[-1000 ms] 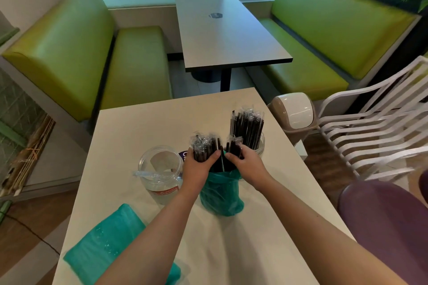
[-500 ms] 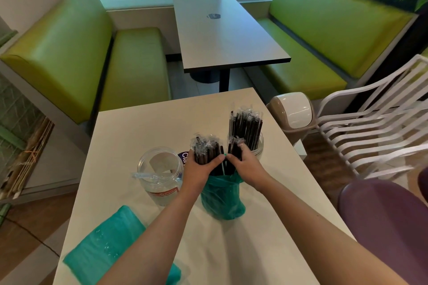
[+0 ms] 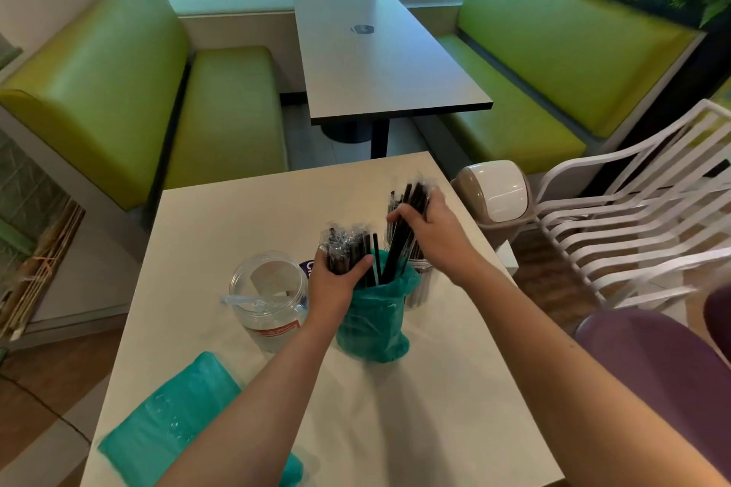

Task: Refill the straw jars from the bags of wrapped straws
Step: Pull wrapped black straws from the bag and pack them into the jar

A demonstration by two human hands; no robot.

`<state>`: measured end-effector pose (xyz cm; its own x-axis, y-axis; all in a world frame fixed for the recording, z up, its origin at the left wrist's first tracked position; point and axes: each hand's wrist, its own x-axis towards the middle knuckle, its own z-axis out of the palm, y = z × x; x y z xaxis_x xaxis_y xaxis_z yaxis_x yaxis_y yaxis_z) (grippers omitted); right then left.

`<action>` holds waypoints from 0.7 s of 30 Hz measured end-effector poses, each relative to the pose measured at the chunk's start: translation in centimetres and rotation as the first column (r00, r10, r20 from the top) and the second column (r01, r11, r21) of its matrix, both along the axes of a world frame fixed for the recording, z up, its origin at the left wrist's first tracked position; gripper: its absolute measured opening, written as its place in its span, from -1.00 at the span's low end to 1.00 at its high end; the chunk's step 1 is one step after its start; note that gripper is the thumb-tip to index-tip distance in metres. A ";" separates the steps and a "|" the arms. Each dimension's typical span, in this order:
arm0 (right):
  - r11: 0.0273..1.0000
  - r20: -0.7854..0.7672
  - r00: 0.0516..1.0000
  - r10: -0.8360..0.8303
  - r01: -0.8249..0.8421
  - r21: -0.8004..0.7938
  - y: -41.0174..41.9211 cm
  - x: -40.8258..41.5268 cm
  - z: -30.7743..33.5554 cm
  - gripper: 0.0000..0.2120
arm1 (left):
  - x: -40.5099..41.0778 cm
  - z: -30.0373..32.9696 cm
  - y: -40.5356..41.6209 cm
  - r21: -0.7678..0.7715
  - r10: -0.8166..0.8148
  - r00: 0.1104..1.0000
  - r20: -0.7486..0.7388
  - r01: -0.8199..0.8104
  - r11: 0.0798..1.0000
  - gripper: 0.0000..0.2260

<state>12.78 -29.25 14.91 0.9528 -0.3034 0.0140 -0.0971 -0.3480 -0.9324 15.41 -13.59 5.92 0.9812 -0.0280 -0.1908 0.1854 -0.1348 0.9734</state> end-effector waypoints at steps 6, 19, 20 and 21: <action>0.994 0.198 0.975 -0.102 0.109 -0.025 -1.7 1.4 4.9 -0.84 | 0.0 0.2 -0.1 -0.012 -0.004 1.000 -0.004 0.004 1.000 -0.44; 0.961 0.070 0.986 -0.149 0.161 -0.223 -1.5 3.9 0.7 -0.70 | 0.1 -0.1 0.2 -0.022 0.000 1.000 -0.005 0.000 1.000 -0.48; 0.961 0.036 0.988 -0.150 0.154 -0.230 -1.4 3.9 -0.1 -0.68 | 0.1 -0.1 0.3 -0.018 0.000 1.000 -0.005 0.000 1.000 -0.48; 0.962 0.002 0.989 -0.151 0.147 -0.232 -1.3 3.9 -1.0 -0.67 | 0.2 -0.2 0.3 -0.013 0.002 1.000 -0.004 -0.002 1.000 -0.48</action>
